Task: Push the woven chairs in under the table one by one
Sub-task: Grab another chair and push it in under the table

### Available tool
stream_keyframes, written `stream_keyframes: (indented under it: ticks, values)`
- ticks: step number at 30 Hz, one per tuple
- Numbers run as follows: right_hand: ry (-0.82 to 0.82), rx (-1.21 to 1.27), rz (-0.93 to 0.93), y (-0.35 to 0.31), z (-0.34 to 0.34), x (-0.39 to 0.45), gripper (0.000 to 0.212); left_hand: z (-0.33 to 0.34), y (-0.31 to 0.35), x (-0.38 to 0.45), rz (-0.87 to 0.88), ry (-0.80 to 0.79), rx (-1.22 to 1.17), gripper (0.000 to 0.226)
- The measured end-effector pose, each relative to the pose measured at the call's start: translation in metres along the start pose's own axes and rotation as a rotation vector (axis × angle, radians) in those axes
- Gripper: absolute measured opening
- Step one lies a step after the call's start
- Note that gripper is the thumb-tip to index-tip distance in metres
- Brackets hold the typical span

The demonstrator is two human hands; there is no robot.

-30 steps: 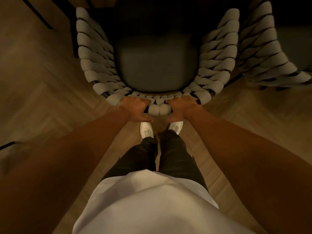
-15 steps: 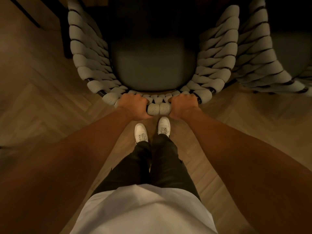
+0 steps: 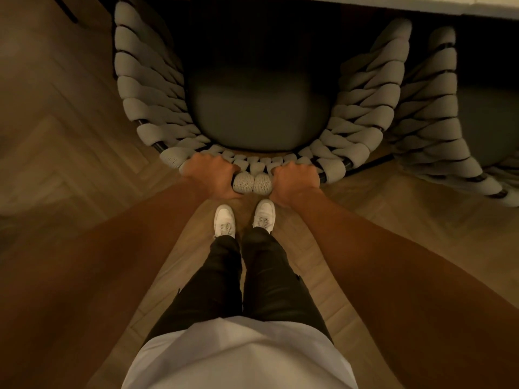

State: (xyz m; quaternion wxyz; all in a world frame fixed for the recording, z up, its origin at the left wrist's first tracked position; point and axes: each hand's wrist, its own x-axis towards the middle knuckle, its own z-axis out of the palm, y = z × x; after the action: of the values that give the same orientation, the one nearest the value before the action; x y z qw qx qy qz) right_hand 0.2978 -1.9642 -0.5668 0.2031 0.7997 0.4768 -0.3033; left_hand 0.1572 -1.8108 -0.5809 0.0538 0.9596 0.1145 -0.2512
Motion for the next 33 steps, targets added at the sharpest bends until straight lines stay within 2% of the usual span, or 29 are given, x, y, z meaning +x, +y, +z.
stream_keyframes:
  ticks: [6, 11, 13, 15, 17, 20, 25, 33]
  values:
    - [-0.163, 0.035, -0.011, 0.0, -0.013, -0.004, 0.045, -0.003, 0.008, -0.015, -0.108, -0.035, -0.009, 0.06]
    - [-0.296, 0.052, -0.034, -0.008, -0.033, -0.01, 0.087, -0.003, 0.0, -0.05, -0.099, -0.034, -0.058, 0.078]
    - [-0.297, 0.052, -0.094, -0.023, -0.043, -0.011, 0.102, -0.007, -0.01, -0.071, -0.133, -0.04, -0.112, 0.086]
    - [-0.259, 0.062, -0.144, -0.043, -0.054, -0.011, 0.109, -0.006, -0.021, -0.092, -0.177, 0.027, -0.169, 0.087]
    - [-0.203, 0.089, -0.205, -0.067, -0.065, -0.01, 0.109, -0.002, -0.033, -0.112, -0.218, 0.084, -0.234, 0.084]
    - [-0.116, 0.113, -0.323, -0.112, -0.079, -0.011, 0.106, 0.008, -0.05, -0.15, -0.324, 0.05, -0.317, 0.085]
    - [0.045, 0.019, -0.416, -0.2, -0.086, -0.019, 0.098, 0.044, -0.081, -0.228, -0.505, 0.106, -0.39, 0.082]
    - [0.042, -0.165, -0.55, -0.35, -0.074, -0.041, 0.095, 0.108, -0.126, -0.357, -0.775, 0.18, -0.541, 0.078]
